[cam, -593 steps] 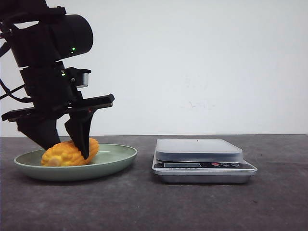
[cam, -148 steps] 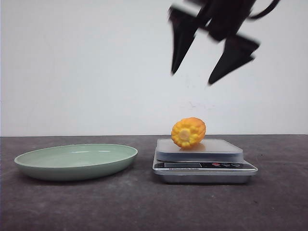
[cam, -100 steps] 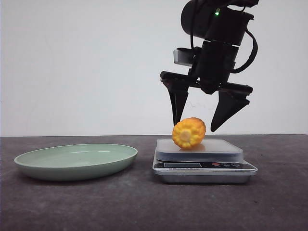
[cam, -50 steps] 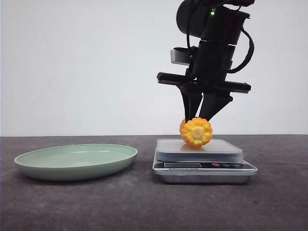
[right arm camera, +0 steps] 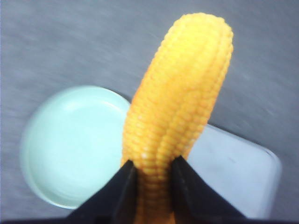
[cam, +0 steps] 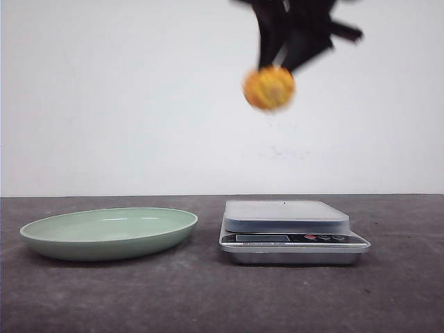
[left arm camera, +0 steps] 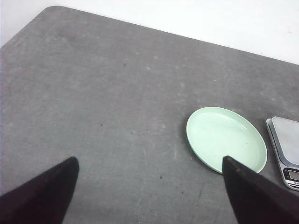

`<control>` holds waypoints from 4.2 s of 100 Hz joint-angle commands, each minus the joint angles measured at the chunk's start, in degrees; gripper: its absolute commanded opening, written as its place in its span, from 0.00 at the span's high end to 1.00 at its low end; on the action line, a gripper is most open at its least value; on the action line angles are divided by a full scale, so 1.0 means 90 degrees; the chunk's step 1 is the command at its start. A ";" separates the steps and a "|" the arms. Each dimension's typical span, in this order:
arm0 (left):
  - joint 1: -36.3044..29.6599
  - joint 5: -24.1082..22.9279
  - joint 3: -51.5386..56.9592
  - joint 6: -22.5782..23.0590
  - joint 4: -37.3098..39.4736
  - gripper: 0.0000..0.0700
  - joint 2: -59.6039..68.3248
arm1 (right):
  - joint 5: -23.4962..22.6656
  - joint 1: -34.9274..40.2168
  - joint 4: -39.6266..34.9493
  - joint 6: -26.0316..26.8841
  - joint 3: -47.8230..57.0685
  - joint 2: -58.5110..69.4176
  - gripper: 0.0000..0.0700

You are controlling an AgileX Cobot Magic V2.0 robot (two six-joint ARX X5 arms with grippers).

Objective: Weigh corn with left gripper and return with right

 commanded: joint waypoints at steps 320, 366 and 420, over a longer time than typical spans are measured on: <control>-0.0017 0.0083 -0.1394 0.0605 0.2001 0.99 0.0034 | -0.0192 -0.3398 -0.2217 -0.0797 -0.2948 -0.7730 0.98; -0.0017 0.0080 -0.1394 0.0505 0.2023 0.98 0.0034 | 0.0007 -0.3395 -0.2062 -0.0746 -0.2946 -0.7735 0.98; 0.0078 0.0056 -0.1418 0.0532 0.2047 0.98 0.0032 | 0.0007 -0.3395 -0.2062 -0.0746 -0.2946 -0.7740 0.98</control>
